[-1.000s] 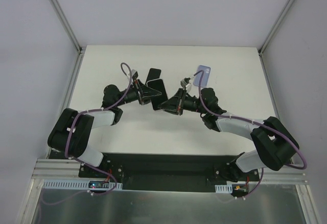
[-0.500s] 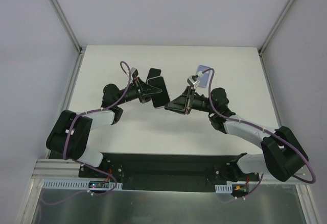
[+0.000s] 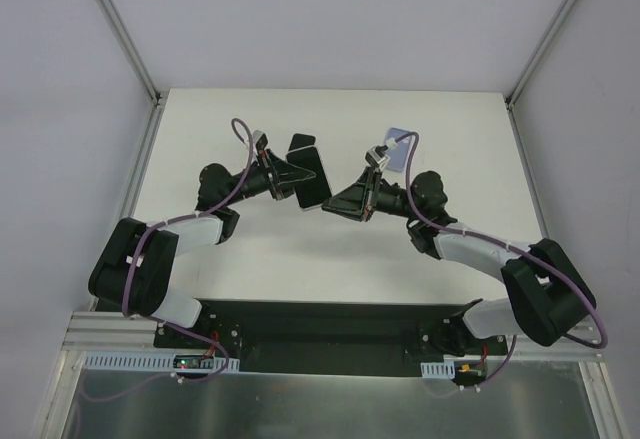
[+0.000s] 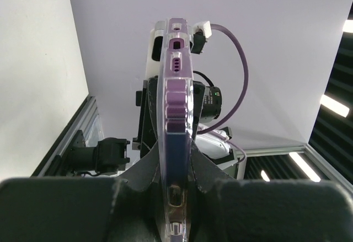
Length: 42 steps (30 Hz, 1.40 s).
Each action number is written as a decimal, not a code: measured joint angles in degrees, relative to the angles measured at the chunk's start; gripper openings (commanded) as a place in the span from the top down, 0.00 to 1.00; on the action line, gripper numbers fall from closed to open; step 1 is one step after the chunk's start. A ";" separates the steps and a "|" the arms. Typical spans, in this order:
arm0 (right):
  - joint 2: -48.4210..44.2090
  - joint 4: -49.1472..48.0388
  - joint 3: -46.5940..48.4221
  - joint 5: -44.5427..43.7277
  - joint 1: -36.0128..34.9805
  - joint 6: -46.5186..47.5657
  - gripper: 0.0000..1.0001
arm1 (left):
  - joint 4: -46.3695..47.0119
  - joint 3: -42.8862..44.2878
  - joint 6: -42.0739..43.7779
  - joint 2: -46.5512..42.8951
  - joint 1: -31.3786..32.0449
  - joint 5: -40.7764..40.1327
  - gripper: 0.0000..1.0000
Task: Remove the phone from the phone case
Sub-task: Remove the phone case from the phone.
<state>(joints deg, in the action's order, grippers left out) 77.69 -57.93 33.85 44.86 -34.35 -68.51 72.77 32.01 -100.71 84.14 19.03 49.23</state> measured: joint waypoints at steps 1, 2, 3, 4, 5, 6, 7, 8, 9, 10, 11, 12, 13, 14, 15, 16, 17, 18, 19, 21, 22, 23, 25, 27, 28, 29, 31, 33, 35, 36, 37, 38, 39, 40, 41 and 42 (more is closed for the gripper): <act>0.52 -0.81 0.00 0.07 0.02 -0.57 0.79 | -0.02 0.00 -0.02 -0.07 -0.02 -0.02 1.00; 1.18 -2.16 0.00 0.26 0.09 -1.38 0.79 | -0.02 0.00 -0.07 -0.11 -0.02 -0.04 1.00; 1.90 -3.54 0.00 0.46 0.15 -2.21 0.78 | -0.02 0.00 -0.09 -0.17 -0.02 -0.07 1.00; 2.75 -5.07 0.00 0.63 0.20 -3.26 0.76 | 0.00 0.00 -0.07 -0.22 -0.07 -0.09 1.00; 3.67 -6.75 0.00 0.83 0.24 -4.22 0.70 | -0.02 0.00 -0.07 -0.26 -0.17 -0.09 1.00; 4.59 -8.26 0.00 0.79 0.26 -5.11 0.67 | -0.04 0.00 -0.02 -0.31 -0.37 -0.09 1.00; 5.40 -9.49 0.00 0.55 0.26 -5.95 0.64 | -0.09 0.00 0.13 -0.33 -0.42 -0.07 1.00; 5.97 -10.34 0.00 0.44 0.33 -6.54 0.60 | -0.20 0.00 0.22 -0.37 -0.33 0.20 1.00; 6.27 -10.88 0.00 0.37 0.37 -6.86 0.58 | -0.24 0.00 0.33 -0.46 -0.31 0.39 1.00; 6.40 -11.34 0.00 0.28 0.42 -7.21 0.58 | -0.33 0.00 0.55 -0.61 -0.28 0.66 1.00; 6.40 -11.78 0.00 0.17 0.52 -7.54 0.58 | -0.39 0.00 0.74 -0.83 -0.26 0.94 1.00; 6.40 -12.50 0.00 0.09 0.55 -7.63 0.59 | -0.48 0.00 0.94 -1.09 -0.26 1.22 1.00; 6.40 -13.16 0.00 -0.04 0.63 -7.78 0.60 | -0.55 0.00 1.07 -1.36 -0.26 1.27 1.00; 6.40 -13.49 0.00 -0.09 0.74 -7.91 0.65 | -0.61 0.00 1.18 -1.66 -0.26 1.29 1.00; 6.40 -13.64 0.00 -0.20 0.83 -7.98 0.69 | -0.61 0.00 1.25 -1.92 -0.26 1.31 1.00; 6.40 -13.79 0.00 -0.37 0.96 -8.04 0.72 | -0.61 0.00 1.27 -2.14 -0.26 1.31 1.00; 6.40 -13.90 0.00 -0.59 1.07 -8.24 0.76 | -0.61 0.00 1.29 -2.29 -0.26 1.31 1.00; 6.40 -13.94 0.00 -0.72 1.25 -8.24 0.76 | -0.61 0.00 1.29 -2.40 -0.28 1.33 1.00; 6.40 -13.97 -0.02 -0.74 1.31 -8.39 0.76 | -0.61 0.00 1.29 -2.43 -0.28 1.31 1.00; 6.40 -13.92 -0.22 -0.74 1.42 -8.41 0.75 | -0.61 0.00 1.29 -2.47 -0.33 1.29 1.00; 6.38 -13.99 -0.39 -0.74 1.46 -8.41 0.73 | -0.63 0.00 1.31 -2.47 -0.33 1.33 1.00; 6.38 -14.08 -0.52 -0.72 1.49 -8.41 0.73 | -0.68 0.00 1.42 -2.47 -0.33 1.40 1.00; 6.32 -14.27 -0.83 -0.66 1.49 -8.41 0.73 | -0.68 0.00 1.55 -2.47 -0.33 1.46 1.00; 6.10 -14.29 -0.98 -0.50 1.49 -8.37 0.73 | -0.68 0.00 1.66 -2.47 -0.35 1.44 1.00; 5.97 -14.29 -1.03 -0.44 1.49 -8.35 0.71 | -0.68 0.00 1.68 -2.47 -0.35 1.44 1.00; 5.86 -14.29 -1.03 -0.35 1.49 -8.33 0.71 | -0.68 0.00 1.68 -2.47 -0.35 1.44 1.00; 5.62 -14.29 -1.03 0.13 1.49 -8.28 0.71 | -0.68 0.00 1.70 -2.47 -0.35 1.42 1.00; 5.55 -14.29 -1.03 0.59 1.46 -8.22 0.71 | -0.68 0.00 1.73 -2.47 -0.35 1.40 1.00; 5.55 -14.29 -1.03 0.81 1.42 -8.20 0.72 | -0.68 0.00 1.73 -2.47 -0.35 1.40 1.00; 5.55 -14.29 -1.03 0.90 1.40 -8.17 0.73 | -0.68 0.00 1.73 -2.47 -0.35 1.40 1.00; 5.55 -14.29 -1.03 0.94 1.31 -8.17 0.84 | -0.68 0.00 1.73 -2.49 -0.35 1.40 1.00; 5.55 -14.29 -1.03 0.98 1.20 -8.17 0.92 | -0.68 0.00 1.75 -2.51 -0.37 1.38 1.00; 5.55 -14.29 -1.03 1.05 1.09 -7.89 0.98 | -0.68 0.00 1.70 -2.54 -0.37 1.38 1.00; 5.55 -14.16 -1.03 1.14 1.03 -7.89 0.98 | -0.63 0.07 1.90 -2.64 -0.37 1.42 1.00; 5.57 -13.79 -1.03 1.09 1.01 -8.07 0.99 | -0.66 0.11 2.29 -2.80 -0.37 1.42 1.00; 5.57 -13.70 -1.03 1.01 0.98 -8.15 0.99 | -0.66 0.17 2.60 -2.99 -0.37 1.42 1.00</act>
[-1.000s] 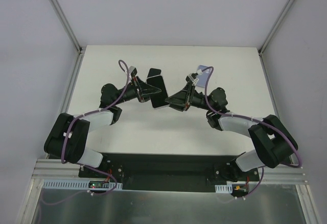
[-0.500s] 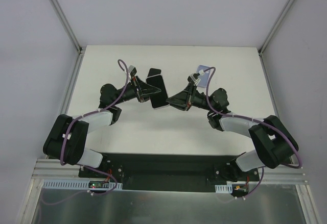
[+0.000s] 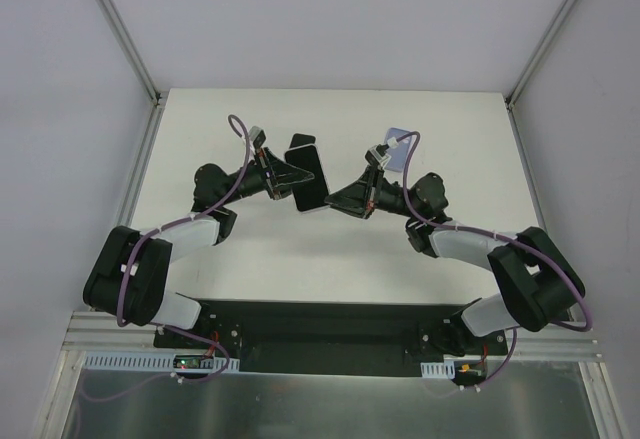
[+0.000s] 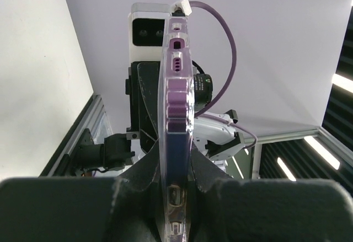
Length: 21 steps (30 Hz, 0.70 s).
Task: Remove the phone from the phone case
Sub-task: Remove the phone case from the phone.
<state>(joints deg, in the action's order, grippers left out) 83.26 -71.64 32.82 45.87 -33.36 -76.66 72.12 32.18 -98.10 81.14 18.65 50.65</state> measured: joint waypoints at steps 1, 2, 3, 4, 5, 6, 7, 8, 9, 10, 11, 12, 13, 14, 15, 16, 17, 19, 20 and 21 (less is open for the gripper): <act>0.00 -0.09 0.00 0.02 0.00 0.02 0.98 | -0.02 0.04 0.17 -0.13 0.00 0.00 1.00; 0.00 -0.17 0.00 0.02 0.00 0.02 0.99 | -0.02 0.04 0.42 -0.31 0.00 0.00 1.00; 0.00 -0.17 0.00 0.00 -0.07 0.09 0.98 | -0.07 0.07 0.63 -0.39 0.00 0.00 1.00; 0.00 -0.17 0.00 0.02 -0.11 0.20 0.99 | -0.22 0.07 0.79 -0.44 0.00 0.00 1.00; 0.00 -0.17 0.00 0.02 -0.15 0.31 0.98 | -0.50 0.04 0.90 -0.50 -0.02 -0.02 1.00; -0.02 -0.15 0.00 0.02 -0.20 0.59 0.99 | -0.72 0.07 1.05 -0.57 -0.02 -0.09 1.00; -0.17 -0.04 0.02 0.04 -0.26 1.01 0.99 | -0.83 0.04 1.07 -0.57 -0.02 -0.13 1.00; -0.46 0.33 0.11 0.11 -0.35 1.53 0.98 | -0.81 0.02 1.05 -0.57 -0.02 -0.15 1.00; -0.94 0.98 0.33 0.15 -0.46 2.25 0.98 | -0.44 -0.09 0.79 -0.55 -0.02 -0.28 1.00; -1.55 1.79 0.63 0.24 -0.61 3.10 0.99 | 0.26 -0.33 0.17 -0.48 -0.02 -0.46 1.00; -2.23 2.62 0.98 0.50 -0.81 4.04 0.99 | 1.14 -0.68 -0.39 -0.28 0.00 -0.83 1.00; -2.89 3.58 1.38 0.85 -1.07 4.83 0.98 | 2.45 -1.09 -1.36 0.24 0.00 -1.38 1.00; -3.72 4.76 1.99 1.29 -1.36 5.90 0.99 | 3.21 -1.29 -2.25 0.79 0.00 -1.62 1.00; -4.39 5.84 2.60 1.68 -1.55 7.02 0.98 | 4.46 -1.53 -3.67 1.55 0.00 -1.68 1.00; -4.85 6.97 3.13 2.08 -1.57 8.02 0.99 | 5.84 -1.68 -5.18 2.23 0.02 -1.81 1.00; -5.14 8.17 3.58 2.49 -1.57 8.76 0.98 | 6.99 -1.70 -6.34 2.84 0.02 -1.81 1.00; -5.29 8.92 3.93 2.71 -1.57 9.33 0.99 | 7.72 -1.75 -7.13 3.26 0.02 -1.79 1.00; -5.40 10.08 4.70 3.30 -1.68 10.34 0.98 | 9.09 -1.81 -9.14 4.07 0.04 -1.77 1.00; -5.42 10.75 5.18 3.65 -1.73 10.75 0.98 | 9.46 -1.81 -9.77 4.17 0.04 -1.75 1.00; -5.44 11.15 5.68 4.11 -1.77 11.06 0.99 | 9.88 -1.81 -10.56 4.20 0.09 -1.75 1.00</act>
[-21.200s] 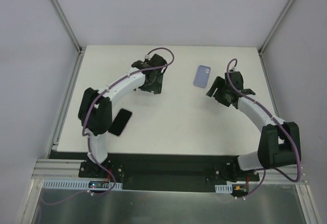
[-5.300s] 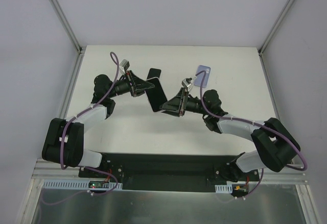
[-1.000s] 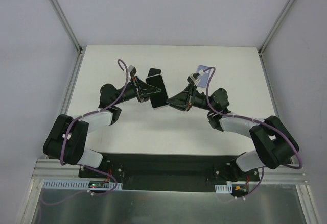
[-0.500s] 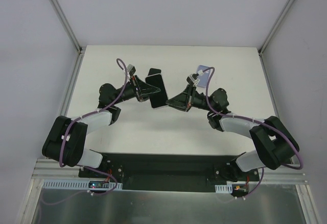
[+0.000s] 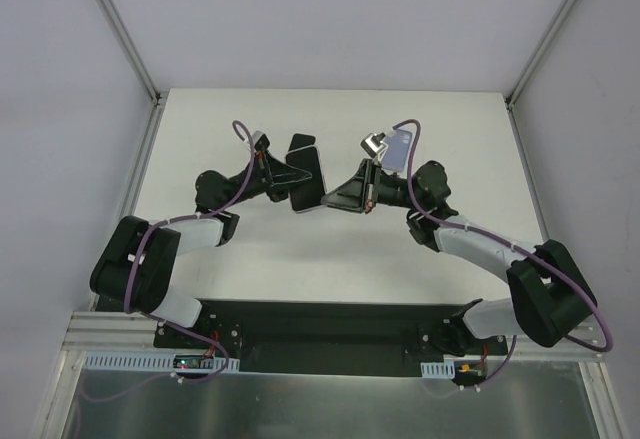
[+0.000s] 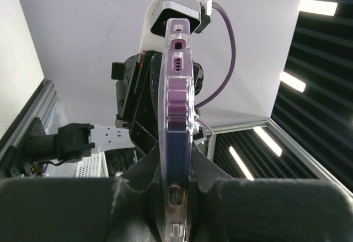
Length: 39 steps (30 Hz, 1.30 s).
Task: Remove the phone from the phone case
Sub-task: Remove the phone case from the phone.
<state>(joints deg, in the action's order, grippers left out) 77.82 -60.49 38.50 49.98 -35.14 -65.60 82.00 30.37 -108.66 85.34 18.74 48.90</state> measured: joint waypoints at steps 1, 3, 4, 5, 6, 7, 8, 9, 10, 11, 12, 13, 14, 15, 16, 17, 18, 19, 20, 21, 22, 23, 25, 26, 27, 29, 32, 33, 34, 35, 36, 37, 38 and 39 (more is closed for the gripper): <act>0.00 0.33 0.57 0.50 -0.04 0.42 0.98 | 0.39 0.11 -0.63 -0.02 0.09 0.02 1.00; -0.22 0.83 1.40 1.18 -0.04 1.22 0.99 | 0.59 0.70 -1.36 -0.52 0.35 0.07 1.00; -0.52 0.85 1.75 1.73 -0.04 1.73 0.99 | 0.57 1.14 -1.40 -0.98 0.46 0.13 1.00; -0.83 0.81 1.99 1.92 -0.07 2.12 0.99 | 0.37 1.64 -1.31 -1.66 0.66 0.22 1.00; -1.25 0.74 2.32 2.34 -0.09 2.49 0.98 | -0.07 2.05 -1.20 -2.38 0.76 0.22 1.00; -1.68 0.68 2.71 2.73 -0.17 2.91 0.98 | -0.79 2.58 -0.94 -3.41 0.87 0.26 1.00; -2.03 0.48 3.08 3.04 -0.37 3.19 0.98 | -1.90 3.13 -0.55 -4.68 1.14 0.31 1.00; -2.34 0.22 3.54 3.43 -0.55 3.61 0.99 | -2.58 3.39 -0.24 -5.62 1.20 0.26 1.00; -2.56 -0.07 4.04 3.78 -0.83 4.04 0.99 | -3.30 3.63 -0.13 -6.75 1.22 0.24 1.00; -2.60 -0.28 4.55 4.31 -1.14 4.50 0.99 | -3.82 3.76 0.02 -7.76 1.46 0.24 1.00; -2.64 -0.46 5.03 4.87 -1.36 4.90 0.98 | -4.46 3.80 0.04 -8.61 1.53 0.22 1.00; -2.64 -0.50 5.33 5.25 -1.49 5.27 0.98 | -5.01 3.80 0.04 -9.25 1.57 0.17 1.00; -2.64 -0.52 5.68 5.75 -1.64 5.86 0.98 | -5.51 3.80 0.09 -9.75 1.60 0.22 1.00; -2.64 -0.48 5.84 6.03 -1.68 6.21 0.98 | -6.27 3.80 0.20 -10.12 1.73 0.24 1.00; -2.64 -0.48 5.92 6.45 -1.68 6.47 0.99 | -6.97 3.80 0.22 -10.38 1.86 0.22 1.00; -2.64 -0.50 5.97 6.82 -1.68 6.82 0.98 | -7.85 3.80 0.24 -10.64 1.99 0.28 1.00; -2.64 -0.46 5.97 7.19 -1.68 7.19 0.99 | -8.33 3.80 0.31 -10.75 2.10 0.37 1.00; -2.64 -0.35 5.97 7.69 -1.68 7.52 0.98 | -8.92 3.80 0.33 -10.80 2.23 0.46 1.00; -2.64 -0.22 5.97 8.00 -1.68 7.80 0.98 | -9.31 3.78 0.28 -10.78 2.29 0.61 1.00; -2.64 -0.07 5.97 8.20 -1.68 7.98 0.98 | -9.57 3.76 0.31 -10.73 2.34 0.70 1.00; -2.64 0.07 5.97 8.39 -1.68 8.13 0.98 | -9.90 3.76 0.28 -10.69 2.36 0.87 1.00; -2.64 0.28 5.97 8.72 -1.68 8.31 0.99 | -10.03 3.76 0.26 -10.54 2.47 1.09 1.00; -2.64 0.70 5.97 9.53 -1.68 8.90 0.98 | -10.12 3.76 0.07 -9.99 2.80 1.38 1.00; -2.64 1.03 5.97 9.81 -1.68 9.20 0.99 | -10.14 3.76 -0.04 -9.70 2.97 1.38 1.00; -2.64 1.29 5.97 10.08 -1.68 9.40 0.98 | -10.16 3.76 -0.20 -9.29 3.10 1.40 1.00; -2.64 2.16 5.97 10.75 -1.73 10.16 0.98 | -10.12 3.76 -0.50 -8.59 3.48 1.38 1.00; -2.64 3.67 5.97 11.21 -1.97 11.50 0.98 | -10.08 3.76 -1.11 -7.65 3.85 1.42 1.00; -2.64 4.24 5.97 11.23 -2.01 12.02 0.99 | -10.14 3.76 -1.27 -7.43 4.02 1.40 1.00; -2.64 4.74 5.97 11.39 -2.05 12.63 0.98 | -10.27 3.76 -1.29 -7.23 4.13 1.40 1.00; -2.64 5.29 5.97 11.54 -2.14 13.33 0.99 | -10.36 3.76 -1.31 -7.08 4.17 1.42 1.00; -2.67 6.05 5.97 11.54 -2.25 14.19 0.99 | -10.43 3.76 -1.29 -6.95 4.20 1.44 1.00; -2.78 6.95 5.97 11.52 -2.34 15.08 0.98 | -10.60 3.74 -1.27 -6.91 4.20 1.46 1.00; -2.95 7.89 5.97 11.41 -2.43 15.96 0.99 | -10.84 3.69 -1.22 -6.84 4.20 1.53 1.00; -3.23 8.85 5.97 11.30 -2.51 16.87 0.99 | -10.91 3.61 -1.22 -6.80 4.20 1.62 1.00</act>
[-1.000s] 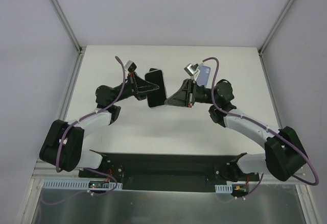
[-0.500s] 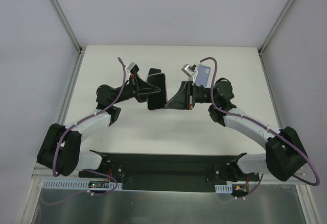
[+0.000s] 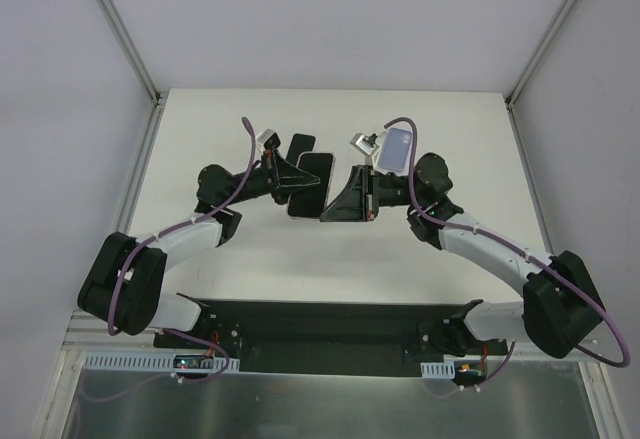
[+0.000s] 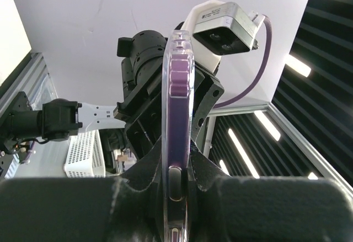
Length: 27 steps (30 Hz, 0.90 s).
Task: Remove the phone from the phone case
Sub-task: Remove the phone case from the phone.
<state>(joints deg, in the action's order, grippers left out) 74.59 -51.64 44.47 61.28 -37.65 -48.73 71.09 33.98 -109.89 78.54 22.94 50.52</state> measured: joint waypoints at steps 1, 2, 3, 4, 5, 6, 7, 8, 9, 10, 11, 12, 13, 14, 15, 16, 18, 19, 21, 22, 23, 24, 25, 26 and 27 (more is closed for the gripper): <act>-0.33 1.01 0.00 -0.11 -0.04 0.90 0.99 | -0.07 -0.07 0.09 0.00 0.02 0.09 1.00; -0.83 2.32 0.00 -0.35 -0.13 1.97 0.98 | -0.11 -0.11 0.22 0.00 0.02 0.17 1.00; -1.40 3.89 0.02 -0.59 -0.17 3.26 0.99 | -0.20 -0.11 0.33 0.00 0.04 0.20 1.00; -1.97 5.49 0.11 -0.68 -0.22 4.63 0.99 | -0.28 -0.13 0.48 0.00 0.26 0.20 1.00; -2.47 6.75 0.17 -0.79 -0.26 5.86 0.99 | -0.39 -0.15 0.66 0.00 0.35 0.20 1.00; -3.17 8.98 0.37 -1.01 -0.33 7.45 0.99 | -0.50 -0.15 0.83 0.00 0.37 0.20 1.00; -3.87 11.21 0.59 -1.29 -0.42 9.29 0.99 | -0.57 -0.15 1.03 0.00 0.42 0.22 1.00; -4.57 13.51 0.92 -1.70 -0.55 11.13 0.98 | -0.68 -0.17 1.14 0.00 0.66 0.20 1.00; -5.27 15.72 1.22 -2.10 -0.66 12.85 0.99 | -0.81 -0.17 1.18 0.00 0.68 0.20 1.00; -5.95 17.68 1.49 -2.49 -0.79 14.64 0.98 | -0.96 -0.17 1.18 0.00 0.74 0.20 1.00; -6.38 18.93 1.62 -2.75 -0.90 15.80 0.99 | -1.07 -0.17 1.16 0.00 0.79 0.22 1.00; -6.78 20.00 1.81 -2.95 -1.01 17.00 0.99 | -1.16 -0.17 1.14 0.00 0.98 0.20 1.00; -7.17 21.14 1.97 -2.97 -1.14 18.34 0.99 | -1.33 -0.17 1.07 0.00 1.05 0.20 1.00; -7.34 21.75 2.03 -2.99 -1.22 19.12 0.99 | -1.44 -0.17 1.05 0.00 1.11 0.22 1.00; -7.45 22.34 2.10 -3.04 -1.33 19.89 0.99 | -1.66 -0.17 0.98 0.00 1.14 0.26 1.00; -7.45 22.60 2.19 -3.13 -1.44 20.61 0.99 | -1.81 -0.17 0.96 0.00 1.14 0.24 1.00; -7.45 23.30 2.25 -2.82 -2.08 22.56 0.99 | -2.56 -0.17 0.52 0.00 1.14 -0.13 1.00; -7.45 23.69 2.36 -2.69 -2.75 23.50 0.98 | -3.41 -0.15 0.00 -0.02 1.25 -1.46 1.00; -7.45 24.85 3.41 -2.27 -5.14 25.59 0.99 | -6.78 -0.22 -0.09 0.44 1.46 -4.66 1.00; -7.48 25.22 4.22 -2.16 -6.10 26.47 0.99 | -8.13 -0.24 -0.09 0.96 1.46 -5.79 1.00; -7.58 25.55 5.03 -2.16 -6.64 27.26 0.99 | -9.53 -0.39 -0.09 1.18 1.40 -6.56 1.00; -7.63 25.79 5.77 -2.36 -6.75 27.93 0.99 | -10.71 -0.48 -0.11 1.25 1.44 -7.45 1.00; -7.65 25.86 6.36 -2.64 -6.71 28.44 0.99 | -11.54 -0.52 -0.11 1.25 1.49 -7.85 1.00; -7.65 26.01 6.80 -3.10 -6.67 28.76 0.99 | -11.91 -0.52 -0.09 1.25 1.51 -8.09 1.00; -7.65 26.16 7.08 -3.63 -6.58 28.92 0.99 | -12.04 -0.52 -0.09 1.25 1.51 -8.41 1.00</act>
<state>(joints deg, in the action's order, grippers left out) 66.94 -25.47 51.55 57.65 -44.23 -19.81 59.05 33.45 -109.97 79.79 24.45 42.11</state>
